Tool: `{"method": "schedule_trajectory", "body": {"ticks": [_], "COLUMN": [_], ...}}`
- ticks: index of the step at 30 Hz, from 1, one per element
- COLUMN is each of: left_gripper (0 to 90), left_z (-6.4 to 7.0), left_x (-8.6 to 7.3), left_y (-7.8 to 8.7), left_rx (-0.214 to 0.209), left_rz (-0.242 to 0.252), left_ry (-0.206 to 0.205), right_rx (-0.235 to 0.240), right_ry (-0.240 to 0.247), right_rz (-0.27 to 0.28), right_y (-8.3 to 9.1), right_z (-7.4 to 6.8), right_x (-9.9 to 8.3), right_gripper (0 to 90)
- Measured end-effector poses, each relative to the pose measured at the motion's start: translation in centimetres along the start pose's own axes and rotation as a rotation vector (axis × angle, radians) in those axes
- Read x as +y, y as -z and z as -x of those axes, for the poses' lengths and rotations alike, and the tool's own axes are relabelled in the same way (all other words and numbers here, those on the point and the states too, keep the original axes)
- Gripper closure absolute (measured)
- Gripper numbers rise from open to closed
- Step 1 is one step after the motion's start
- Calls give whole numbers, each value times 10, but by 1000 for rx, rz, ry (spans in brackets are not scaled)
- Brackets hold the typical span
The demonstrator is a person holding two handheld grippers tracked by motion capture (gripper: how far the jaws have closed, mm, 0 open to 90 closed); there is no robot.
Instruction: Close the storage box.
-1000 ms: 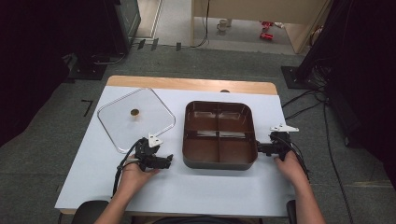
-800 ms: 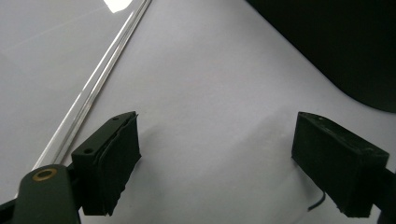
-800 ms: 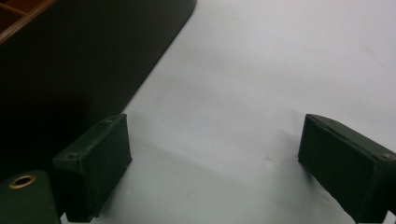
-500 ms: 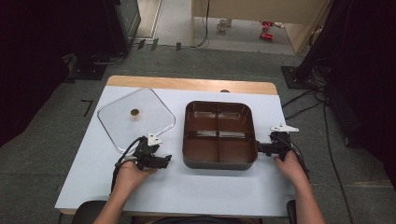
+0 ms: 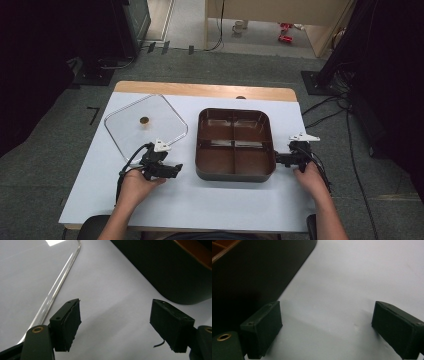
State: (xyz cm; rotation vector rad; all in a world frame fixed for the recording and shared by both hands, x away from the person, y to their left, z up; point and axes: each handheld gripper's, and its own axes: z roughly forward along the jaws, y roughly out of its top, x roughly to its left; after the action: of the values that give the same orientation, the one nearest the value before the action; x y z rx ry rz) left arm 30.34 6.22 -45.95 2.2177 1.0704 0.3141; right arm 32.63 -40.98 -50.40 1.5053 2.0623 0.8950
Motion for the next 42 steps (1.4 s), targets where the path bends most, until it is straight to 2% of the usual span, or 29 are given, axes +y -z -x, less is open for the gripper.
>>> {"method": "schedule_trajectory", "body": {"ticks": [18, 27, 28, 30, 33, 38, 42], "left_gripper": [251, 253, 255, 255, 255, 255, 255], "left_z": [-22, -43, -48, -53, -56, -68, -80], "left_x": [18, 33, 36, 39, 42, 49, 53], "left_y": [11, 15, 14, 14, 14, 11, 6], "left_rx": [20, 28, 44, 44, 42, 38, 56], "left_rz": [20, 52, 46, 57, 64, 73, 67], "left_ry": [20, 30, 31, 33, 34, 38, 43], "right_rx": [1, 1, 1, 1, 1, 1, 1], "right_ry": [-1, 0, -1, 0, 0, 0, 0], "right_rz": [4, 4, 3, 4, 4, 4, 4], "right_y": [0, 0, 0, 0, 0, 0, 0], "right_z": [0, 0, 0, 0, 0, 0, 0], "right_x": [0, 0, 0, 0, 0, 0, 0], "right_gripper": [88, 88, 88, 88, 88, 88, 88]}}
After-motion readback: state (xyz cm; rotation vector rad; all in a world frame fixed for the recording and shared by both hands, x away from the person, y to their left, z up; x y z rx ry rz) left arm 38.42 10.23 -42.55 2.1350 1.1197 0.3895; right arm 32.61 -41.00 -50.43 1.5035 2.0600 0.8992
